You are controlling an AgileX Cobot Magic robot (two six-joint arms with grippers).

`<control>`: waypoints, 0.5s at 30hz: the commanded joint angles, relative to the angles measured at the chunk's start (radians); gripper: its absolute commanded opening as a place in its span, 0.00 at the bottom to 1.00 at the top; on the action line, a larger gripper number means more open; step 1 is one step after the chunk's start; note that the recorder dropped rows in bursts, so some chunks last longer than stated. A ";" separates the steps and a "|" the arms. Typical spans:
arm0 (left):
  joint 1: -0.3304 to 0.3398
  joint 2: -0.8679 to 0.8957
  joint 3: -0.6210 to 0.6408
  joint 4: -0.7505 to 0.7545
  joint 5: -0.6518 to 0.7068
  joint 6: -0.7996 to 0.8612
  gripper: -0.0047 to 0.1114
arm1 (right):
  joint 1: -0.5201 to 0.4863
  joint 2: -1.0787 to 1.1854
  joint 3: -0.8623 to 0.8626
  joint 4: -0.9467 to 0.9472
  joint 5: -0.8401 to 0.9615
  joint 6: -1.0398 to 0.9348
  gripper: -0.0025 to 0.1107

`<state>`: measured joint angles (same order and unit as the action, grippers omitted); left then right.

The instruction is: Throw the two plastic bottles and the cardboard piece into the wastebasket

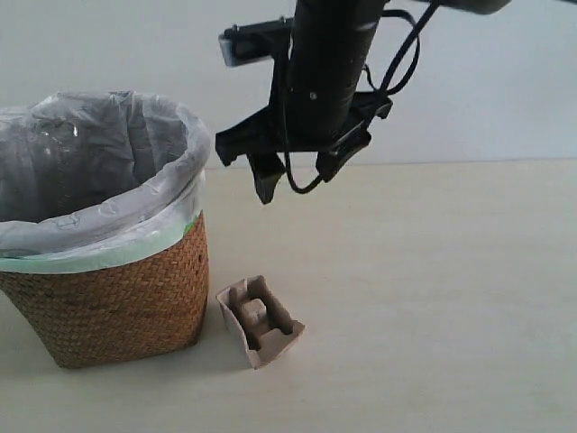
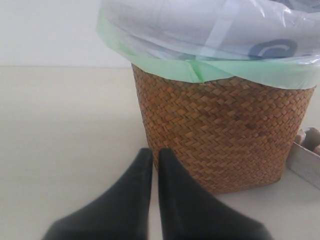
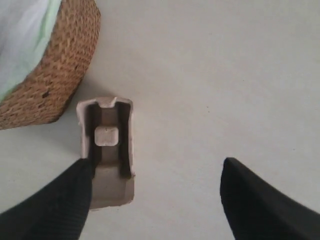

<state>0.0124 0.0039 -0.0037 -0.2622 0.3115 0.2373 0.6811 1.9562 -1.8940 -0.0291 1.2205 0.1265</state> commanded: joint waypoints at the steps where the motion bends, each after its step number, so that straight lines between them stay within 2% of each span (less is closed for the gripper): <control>1: 0.004 -0.004 0.004 -0.003 -0.005 0.003 0.07 | -0.004 0.070 -0.002 0.043 0.001 -0.051 0.59; 7: 0.004 -0.004 0.004 -0.003 -0.005 0.003 0.07 | 0.037 0.166 -0.002 0.101 0.001 -0.105 0.59; 15: 0.004 -0.004 0.004 -0.003 -0.005 0.003 0.07 | 0.039 0.209 -0.002 0.121 -0.002 -0.109 0.59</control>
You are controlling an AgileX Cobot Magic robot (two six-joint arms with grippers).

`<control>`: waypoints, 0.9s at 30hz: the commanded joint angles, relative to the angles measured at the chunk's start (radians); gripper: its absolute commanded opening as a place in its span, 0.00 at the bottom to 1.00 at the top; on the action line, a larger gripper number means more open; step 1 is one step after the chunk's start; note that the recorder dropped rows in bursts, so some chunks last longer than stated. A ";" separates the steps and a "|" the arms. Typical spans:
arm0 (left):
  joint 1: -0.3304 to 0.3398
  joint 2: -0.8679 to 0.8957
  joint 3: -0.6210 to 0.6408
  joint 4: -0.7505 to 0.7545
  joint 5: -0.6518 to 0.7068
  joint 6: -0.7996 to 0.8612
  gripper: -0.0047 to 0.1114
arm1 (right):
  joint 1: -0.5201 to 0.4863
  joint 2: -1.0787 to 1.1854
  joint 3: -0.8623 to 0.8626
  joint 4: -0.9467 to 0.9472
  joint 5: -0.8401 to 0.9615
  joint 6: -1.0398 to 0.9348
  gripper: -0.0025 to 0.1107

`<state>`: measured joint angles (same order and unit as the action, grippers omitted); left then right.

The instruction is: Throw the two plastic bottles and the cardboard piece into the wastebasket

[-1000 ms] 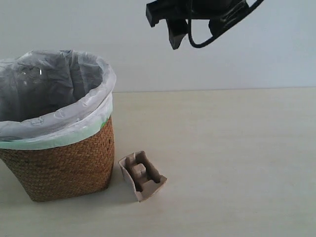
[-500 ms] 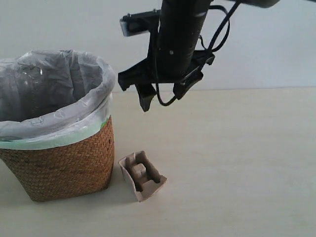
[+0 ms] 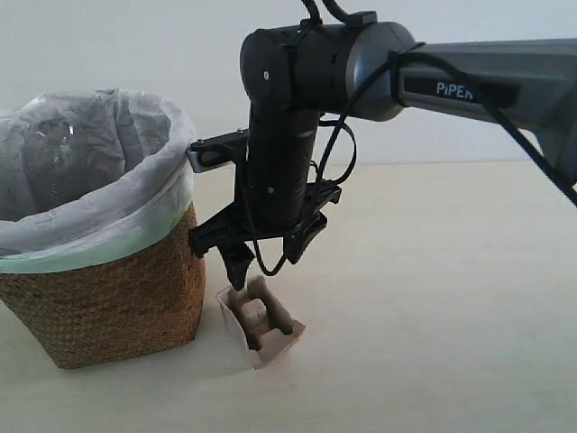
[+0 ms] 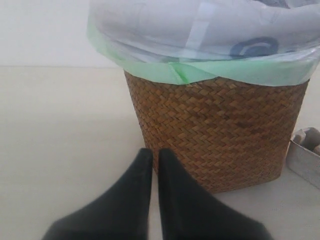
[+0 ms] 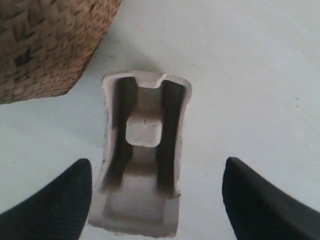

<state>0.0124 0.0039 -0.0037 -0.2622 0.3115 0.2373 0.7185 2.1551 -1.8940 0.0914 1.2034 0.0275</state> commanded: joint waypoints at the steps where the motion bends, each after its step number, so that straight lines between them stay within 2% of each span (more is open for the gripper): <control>1: 0.004 -0.004 0.004 -0.003 -0.005 0.003 0.07 | 0.002 0.010 -0.002 -0.002 0.018 -0.014 0.59; 27: 0.004 -0.004 0.004 -0.003 -0.005 0.003 0.07 | 0.000 0.077 -0.002 -0.069 0.018 0.025 0.59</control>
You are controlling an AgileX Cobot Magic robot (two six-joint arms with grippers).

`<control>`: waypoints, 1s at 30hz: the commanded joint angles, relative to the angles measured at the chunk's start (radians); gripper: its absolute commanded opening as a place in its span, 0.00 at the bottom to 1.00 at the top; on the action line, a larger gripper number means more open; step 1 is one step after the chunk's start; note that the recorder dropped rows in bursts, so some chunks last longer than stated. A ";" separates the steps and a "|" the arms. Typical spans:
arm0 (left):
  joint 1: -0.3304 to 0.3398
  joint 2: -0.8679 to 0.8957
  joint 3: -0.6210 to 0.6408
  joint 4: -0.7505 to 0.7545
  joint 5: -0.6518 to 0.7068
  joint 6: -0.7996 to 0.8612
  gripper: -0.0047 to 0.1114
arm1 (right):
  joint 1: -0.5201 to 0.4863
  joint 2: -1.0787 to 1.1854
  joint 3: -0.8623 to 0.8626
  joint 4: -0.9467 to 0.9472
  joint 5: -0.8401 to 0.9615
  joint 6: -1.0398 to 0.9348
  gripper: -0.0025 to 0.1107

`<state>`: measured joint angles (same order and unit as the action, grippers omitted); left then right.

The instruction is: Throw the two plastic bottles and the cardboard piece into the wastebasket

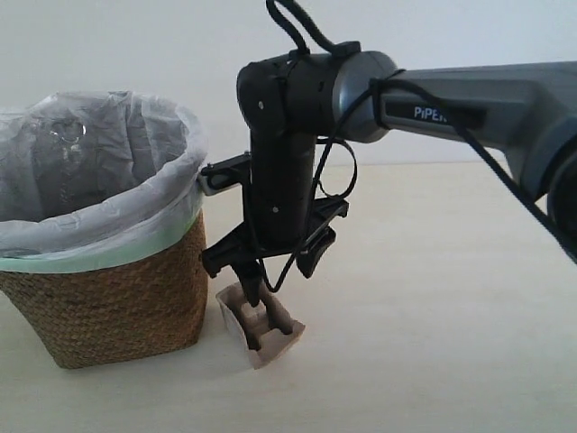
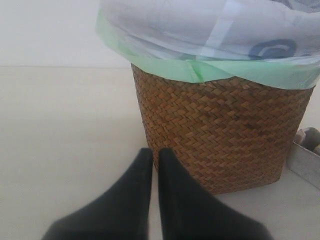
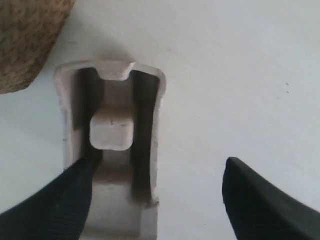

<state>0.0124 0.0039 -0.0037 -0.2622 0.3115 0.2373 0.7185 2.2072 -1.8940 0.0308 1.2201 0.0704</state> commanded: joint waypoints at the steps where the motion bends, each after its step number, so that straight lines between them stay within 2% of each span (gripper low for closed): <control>1: 0.004 -0.004 0.004 -0.003 -0.005 0.003 0.07 | 0.000 0.026 -0.002 -0.007 0.001 -0.021 0.59; 16: 0.004 -0.004 0.004 -0.003 -0.005 0.003 0.07 | 0.000 0.024 -0.002 0.011 0.001 -0.084 0.59; 30: 0.004 -0.004 0.004 -0.003 -0.005 0.003 0.07 | 0.000 0.026 -0.002 0.043 -0.007 -0.001 0.59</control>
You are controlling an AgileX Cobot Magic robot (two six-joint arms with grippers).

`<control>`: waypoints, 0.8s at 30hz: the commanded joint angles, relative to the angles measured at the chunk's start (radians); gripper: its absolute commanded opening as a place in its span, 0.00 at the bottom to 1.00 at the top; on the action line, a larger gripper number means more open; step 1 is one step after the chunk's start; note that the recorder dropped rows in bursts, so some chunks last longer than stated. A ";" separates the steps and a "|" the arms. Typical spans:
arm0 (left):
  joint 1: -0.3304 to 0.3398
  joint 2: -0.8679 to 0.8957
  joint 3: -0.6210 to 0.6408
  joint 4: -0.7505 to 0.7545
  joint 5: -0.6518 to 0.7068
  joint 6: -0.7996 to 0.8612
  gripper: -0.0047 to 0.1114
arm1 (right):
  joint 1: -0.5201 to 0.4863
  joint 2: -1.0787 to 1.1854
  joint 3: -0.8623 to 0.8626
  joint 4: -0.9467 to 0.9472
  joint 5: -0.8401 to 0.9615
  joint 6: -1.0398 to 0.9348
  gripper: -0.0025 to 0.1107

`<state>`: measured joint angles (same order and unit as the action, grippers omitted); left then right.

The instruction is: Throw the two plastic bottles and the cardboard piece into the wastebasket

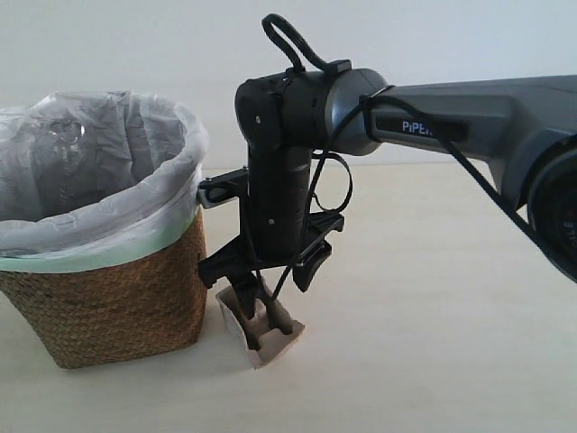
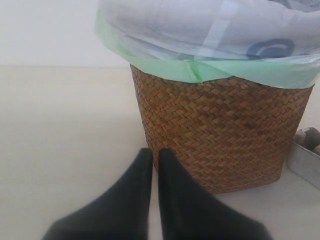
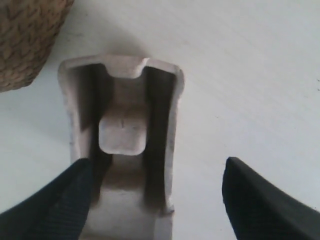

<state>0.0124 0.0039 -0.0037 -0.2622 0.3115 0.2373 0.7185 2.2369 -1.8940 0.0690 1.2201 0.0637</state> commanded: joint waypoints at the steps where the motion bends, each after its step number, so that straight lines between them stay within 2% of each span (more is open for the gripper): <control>1: 0.004 -0.004 0.004 -0.003 -0.005 0.003 0.07 | 0.000 -0.003 -0.002 0.005 -0.009 0.005 0.59; 9: 0.004 -0.004 0.004 -0.003 -0.005 0.003 0.07 | 0.000 0.008 -0.002 -0.026 -0.036 0.005 0.59; 17: 0.004 -0.004 0.004 -0.003 -0.005 0.003 0.07 | -0.002 0.008 -0.002 -0.110 -0.013 0.084 0.59; 19: 0.004 -0.004 0.004 -0.003 -0.005 0.003 0.07 | -0.002 0.008 -0.002 -0.126 -0.001 0.092 0.54; 24: 0.004 -0.004 0.004 -0.003 -0.005 0.003 0.07 | -0.002 0.008 -0.002 -0.128 0.001 0.116 0.34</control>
<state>0.0124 0.0039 -0.0037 -0.2622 0.3115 0.2373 0.7185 2.2475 -1.8940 -0.0462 1.2129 0.1602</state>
